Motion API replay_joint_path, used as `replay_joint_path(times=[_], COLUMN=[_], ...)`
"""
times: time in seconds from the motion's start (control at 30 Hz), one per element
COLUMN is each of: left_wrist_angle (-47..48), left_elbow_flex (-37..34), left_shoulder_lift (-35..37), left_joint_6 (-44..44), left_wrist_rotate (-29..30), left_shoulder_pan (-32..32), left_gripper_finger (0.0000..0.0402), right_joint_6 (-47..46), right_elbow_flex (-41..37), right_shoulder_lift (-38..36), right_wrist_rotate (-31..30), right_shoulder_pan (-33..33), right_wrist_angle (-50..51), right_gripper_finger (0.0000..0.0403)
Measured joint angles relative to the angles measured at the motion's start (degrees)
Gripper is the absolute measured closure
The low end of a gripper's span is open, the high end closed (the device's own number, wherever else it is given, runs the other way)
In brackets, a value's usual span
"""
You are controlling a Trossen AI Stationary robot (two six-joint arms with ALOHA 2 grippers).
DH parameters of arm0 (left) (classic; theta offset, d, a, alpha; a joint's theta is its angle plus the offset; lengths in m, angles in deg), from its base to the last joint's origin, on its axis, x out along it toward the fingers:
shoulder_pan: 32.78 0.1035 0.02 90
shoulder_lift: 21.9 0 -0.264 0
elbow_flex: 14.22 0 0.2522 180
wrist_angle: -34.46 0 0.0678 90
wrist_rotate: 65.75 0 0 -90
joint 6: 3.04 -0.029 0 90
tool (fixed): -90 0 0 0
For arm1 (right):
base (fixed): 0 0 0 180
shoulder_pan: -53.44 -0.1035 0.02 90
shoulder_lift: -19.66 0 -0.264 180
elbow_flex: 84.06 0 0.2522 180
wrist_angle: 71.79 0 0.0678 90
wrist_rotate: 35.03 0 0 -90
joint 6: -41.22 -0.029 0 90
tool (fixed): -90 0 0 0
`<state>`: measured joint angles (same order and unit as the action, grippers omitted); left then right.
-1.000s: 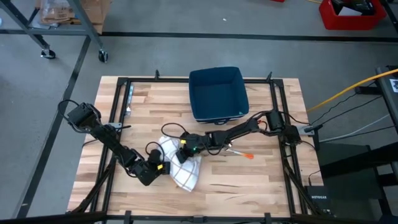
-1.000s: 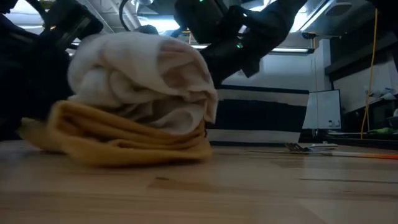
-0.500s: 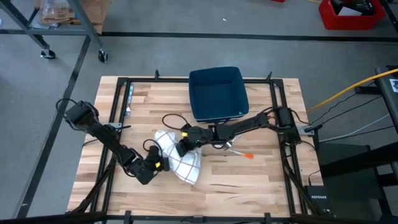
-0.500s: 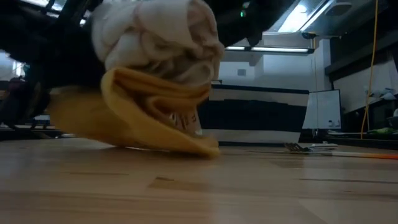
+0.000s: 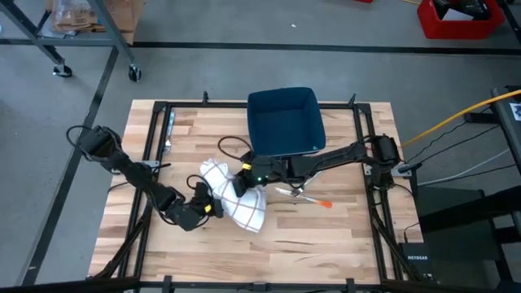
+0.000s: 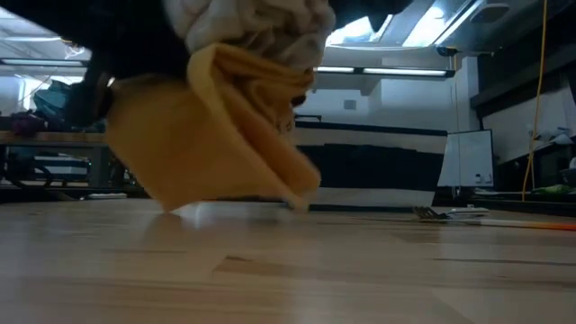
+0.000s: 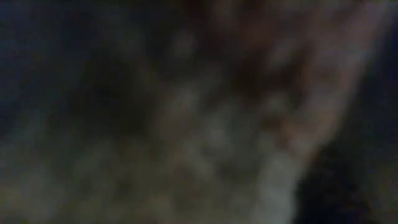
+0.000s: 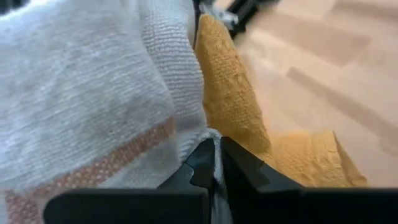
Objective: Fold towel
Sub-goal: Put the stacked folded towels into the blue laundry organizer
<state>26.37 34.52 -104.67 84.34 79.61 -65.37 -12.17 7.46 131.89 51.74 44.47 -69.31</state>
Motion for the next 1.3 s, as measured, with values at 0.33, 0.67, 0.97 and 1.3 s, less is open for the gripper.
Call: replay_joint_path(times=[0.33,0.67,0.97,1.3], left_wrist_angle=[-4.74,-5.67,-5.63,-5.06], left_elbow_flex=[0.28,0.51,8.48,13.49], left_shoulder_lift=[5.78,7.13,7.18,7.08], left_joint_6=[-12.42,-19.04,-31.44,-38.62], left_wrist_rotate=[0.38,-3.27,-9.02,-19.7], left_shoulder_pan=[3.74,8.03,13.78,23.15], left_gripper_finger=[0.0396,0.0398,0.0398,0.0398], right_joint_6=[2.92,4.55,9.18,13.42], right_elbow_flex=[0.26,0.02,0.15,0.11], right_shoulder_lift=[-5.14,-7.3,-15.29,-21.3], right_wrist_rotate=[-5.23,-8.59,-12.44,-13.28], right_shoulder_pan=[0.5,0.63,0.96,5.12], right_wrist_angle=[2.62,2.65,7.76,11.5], right_gripper_finger=[0.0373,0.0373,0.0373,0.0373])
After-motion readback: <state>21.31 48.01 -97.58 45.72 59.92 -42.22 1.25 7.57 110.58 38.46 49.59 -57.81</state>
